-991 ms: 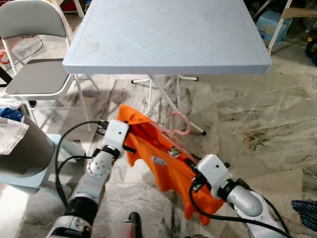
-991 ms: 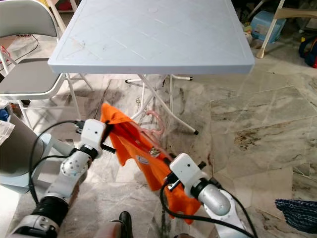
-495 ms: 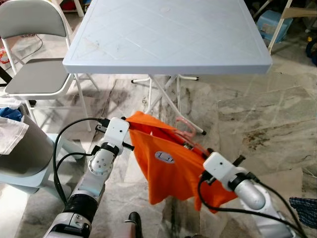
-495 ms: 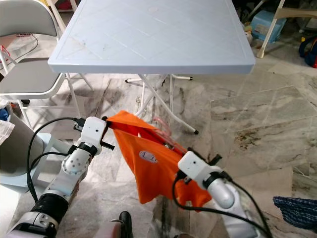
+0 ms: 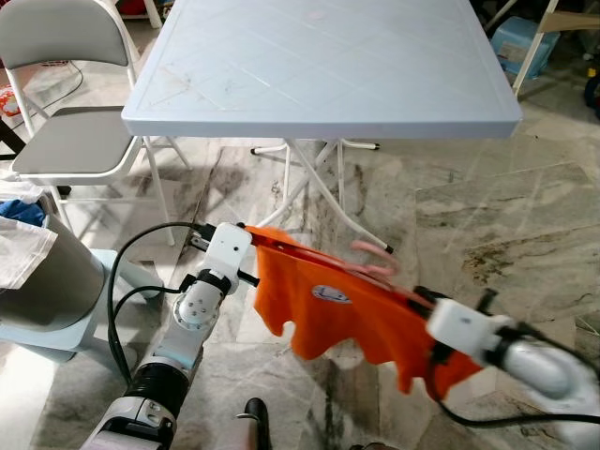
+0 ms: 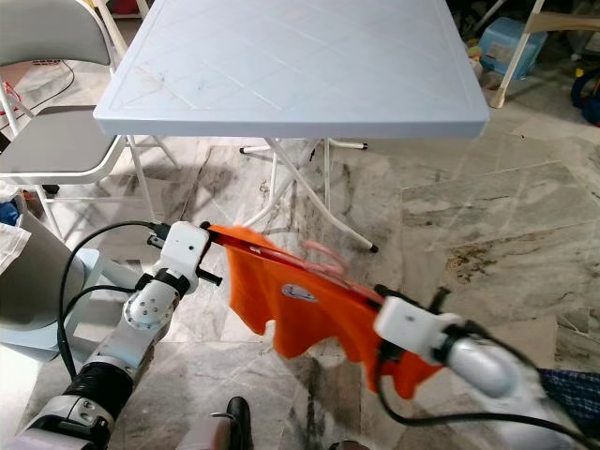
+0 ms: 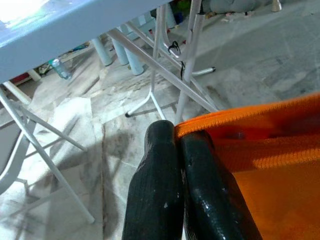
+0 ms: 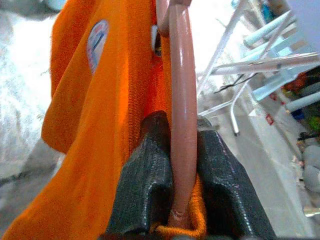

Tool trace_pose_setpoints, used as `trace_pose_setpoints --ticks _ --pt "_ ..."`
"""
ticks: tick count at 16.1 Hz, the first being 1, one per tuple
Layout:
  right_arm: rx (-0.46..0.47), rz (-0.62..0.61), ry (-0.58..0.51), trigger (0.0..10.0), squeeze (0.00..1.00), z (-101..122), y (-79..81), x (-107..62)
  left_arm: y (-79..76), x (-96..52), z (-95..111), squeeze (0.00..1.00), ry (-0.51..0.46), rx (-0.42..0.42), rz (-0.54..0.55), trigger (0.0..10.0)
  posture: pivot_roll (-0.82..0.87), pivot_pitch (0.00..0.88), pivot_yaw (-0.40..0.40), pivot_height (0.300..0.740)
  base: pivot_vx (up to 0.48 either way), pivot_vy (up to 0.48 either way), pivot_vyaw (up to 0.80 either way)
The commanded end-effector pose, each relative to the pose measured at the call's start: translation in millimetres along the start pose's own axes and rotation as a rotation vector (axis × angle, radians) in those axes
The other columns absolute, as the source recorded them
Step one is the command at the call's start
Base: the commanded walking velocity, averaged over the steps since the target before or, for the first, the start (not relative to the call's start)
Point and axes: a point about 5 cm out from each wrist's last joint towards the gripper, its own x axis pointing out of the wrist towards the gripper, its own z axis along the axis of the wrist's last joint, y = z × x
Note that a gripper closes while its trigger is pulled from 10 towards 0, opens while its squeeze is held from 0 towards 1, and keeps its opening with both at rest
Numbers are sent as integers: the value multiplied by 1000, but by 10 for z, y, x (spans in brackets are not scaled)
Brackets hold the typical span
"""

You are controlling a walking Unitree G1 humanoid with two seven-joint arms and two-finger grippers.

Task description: Hang hanger

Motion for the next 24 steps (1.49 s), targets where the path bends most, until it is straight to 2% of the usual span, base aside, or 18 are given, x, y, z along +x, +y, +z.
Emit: trace_pose_setpoints --ticks 1,3,6,7,9,13,14,15,17,19,20,21,23,24 --pt "26 -1 254 10000 0 -477 -111 -402 580 -117 -177 0 95 -20 249 0 8 273 56 740 0 0 0" --pt "-6 35 281 10000 0 -514 -140 -486 587 -119 -192 0 105 -20 248 0 7 274 58 740 0 0 0" --pt "26 4 243 10000 0 -470 -353 -681 623 -116 -213 0 123 -34 256 0 4 276 65 740 0 0 0" --pt "60 -27 213 10000 0 -444 -432 -735 640 -117 -224 0 131 -40 260 0 4 277 67 740 0 0 0" --pt "110 -35 173 10000 0 -387 -492 -797 648 -125 -266 0 158 -73 269 0 0 276 70 740 0 0 0" --pt "244 -51 43 10000 0 -208 -549 -820 616 -119 -290 0 172 -88 251 0 -3 278 75 740 0 0 0" --pt "247 -45 35 10000 0 -191 -542 -818 616 -117 -291 0 173 -93 250 0 -3 278 76 740 0 0 0" --pt "263 -35 10 10000 0 -145 -524 -808 636 -107 -284 0 172 -104 252 0 -1 279 78 740 0 0 0" --pt "320 -97 -29 10000 0 -98 -582 -752 616 -98 -283 0 167 -138 239 0 -2 277 77 740 0 0 0" --pt "342 -157 -48 10000 0 -45 -575 -610 512 -93 -270 0 144 -151 197 0 -1 277 78 740 0 0 0" --pt "356 -222 -65 10000 0 23 -549 -456 411 -96 -275 0 137 -161 174 0 -1 275 77 740 0 0 0" --pt "361 -253 -61 10000 0 38 -521 -375 353 -102 -282 0 135 -168 159 0 0 275 77 740 0 0 0" --pt "377 -281 -67 10000 0 61 -476 -293 296 -110 -288 0 130 -171 144 0 1 275 75 740 0 0 0" --pt "366 -256 -69 10000 0 85 -405 -236 252 -122 -304 0 133 -173 129 0 1 275 75 740 0 0 0"
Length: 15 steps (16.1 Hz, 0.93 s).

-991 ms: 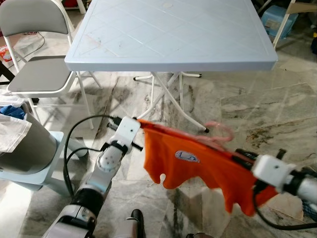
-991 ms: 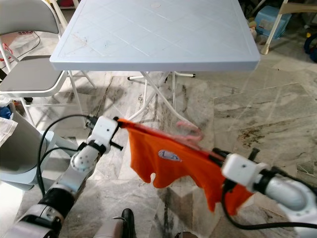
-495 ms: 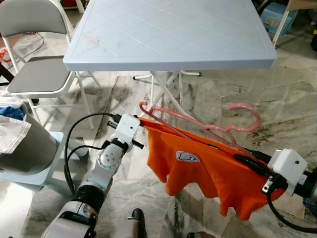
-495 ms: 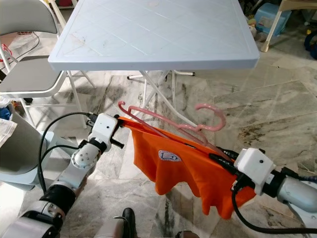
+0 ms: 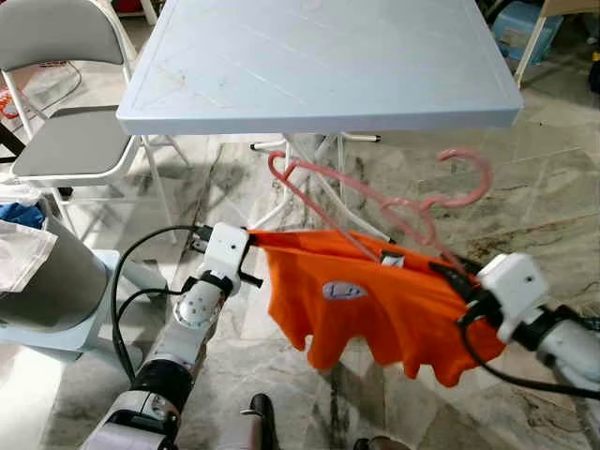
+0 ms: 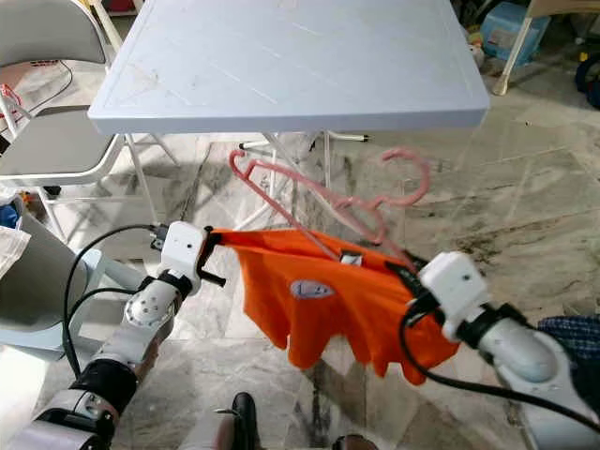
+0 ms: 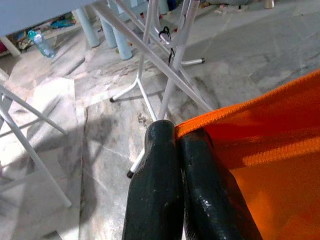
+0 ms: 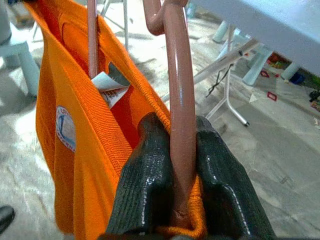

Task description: Hang hanger

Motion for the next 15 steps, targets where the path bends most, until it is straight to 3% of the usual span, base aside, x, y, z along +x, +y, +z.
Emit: trace_pose_setpoints --ticks 1,2,3,8,12,15 --pt "-8 -75 52 10000 0 -90 -93 -78 255 -157 -257 0 108 -56 121 0 1 275 73 740 0 0 0" --pt "-9 -72 52 10000 0 -89 -88 -72 229 -163 -277 0 118 -61 104 0 1 275 73 740 0 0 0" --pt "-25 -59 62 10000 0 -98 -92 -65 131 -188 -329 1000 135 -71 47 10000 -1 276 72 740 0 0 0" --pt "-103 -27 100 10000 0 -107 -91 -39 -119 -301 -477 1000 173 -21 -131 10000 -3 276 65 740 0 0 0" --pt "-180 1 136 10000 0 -133 -113 -44 -116 -396 -614 1000 235 9 -195 10000 -4 276 57 740 0 0 0" --pt "-219 19 152 10000 0 -159 -93 -24 -198 -401 -528 1000 154 8 -291 10000 -1 275 55 740 0 0 0"
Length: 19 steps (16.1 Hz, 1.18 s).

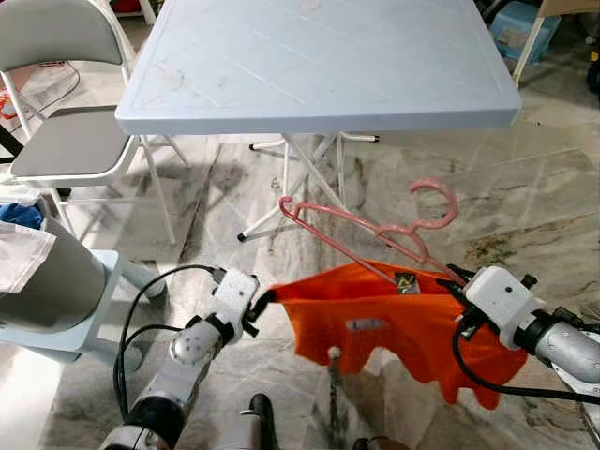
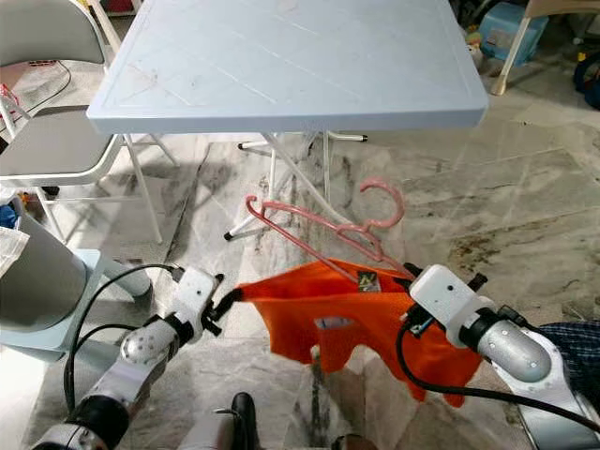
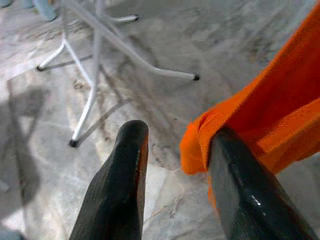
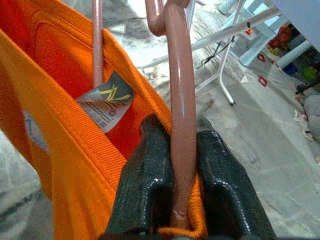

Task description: Hang hanger

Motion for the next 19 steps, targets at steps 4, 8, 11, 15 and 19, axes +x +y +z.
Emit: trace_pose_setpoints --ticks 4,8,11,15,19 --pt "-45 -99 -28 10000 0 64 44 137 -178 -10 140 1000 -128 -154 -143 10000 -2 278 55 740 0 0 0" --pt "-48 -135 -52 10000 0 104 94 218 -284 -22 142 1000 -138 -279 -240 10000 -6 279 57 740 0 0 0" --pt "-57 -122 -49 10000 0 94 134 229 -230 -20 197 1000 -159 -264 -215 10000 -5 278 56 740 0 0 0" --pt "-253 51 26 10000 0 -66 135 144 -92 -27 356 1000 -206 61 -175 10000 -8 277 58 740 0 0 0" --pt "-391 84 82 10000 0 -142 -76 98 -139 -34 375 1000 -211 139 -248 10000 -7 275 58 740 0 0 0"
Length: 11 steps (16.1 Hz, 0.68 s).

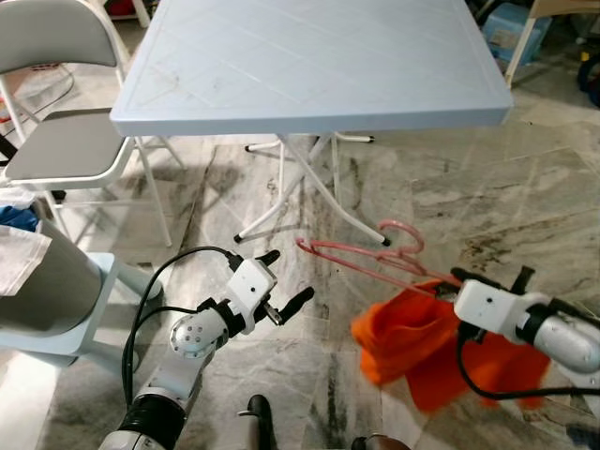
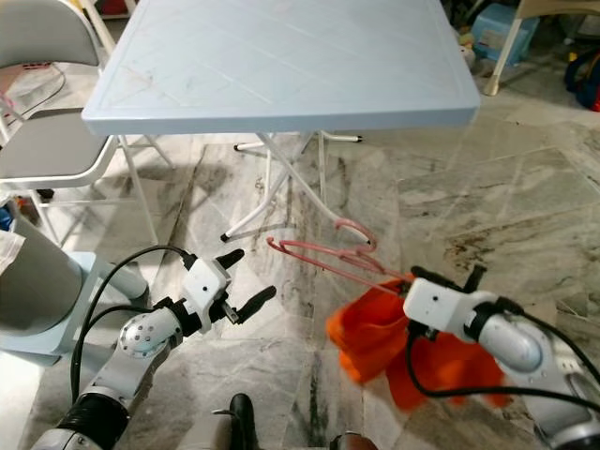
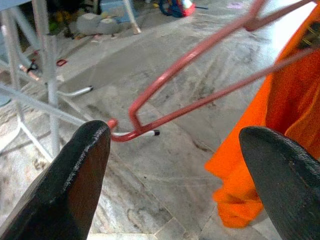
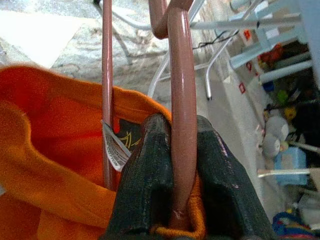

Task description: Hang hanger

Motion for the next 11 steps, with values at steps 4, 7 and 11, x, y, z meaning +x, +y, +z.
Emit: trace_pose_setpoints --ticks 4,7,11 --pt "-131 67 -47 10000 0 47 30 42 -16 -25 -37 1000 27 59 -51 10000 -9 275 59 740 0 0 0" --pt "-175 144 -102 10000 0 60 66 -16 14 -38 -65 1000 49 68 -67 10000 -12 275 60 740 0 0 0" --pt "-164 207 -207 10000 0 186 -23 -84 -114 -60 -161 1000 90 56 -158 10000 -14 276 63 740 0 0 0"
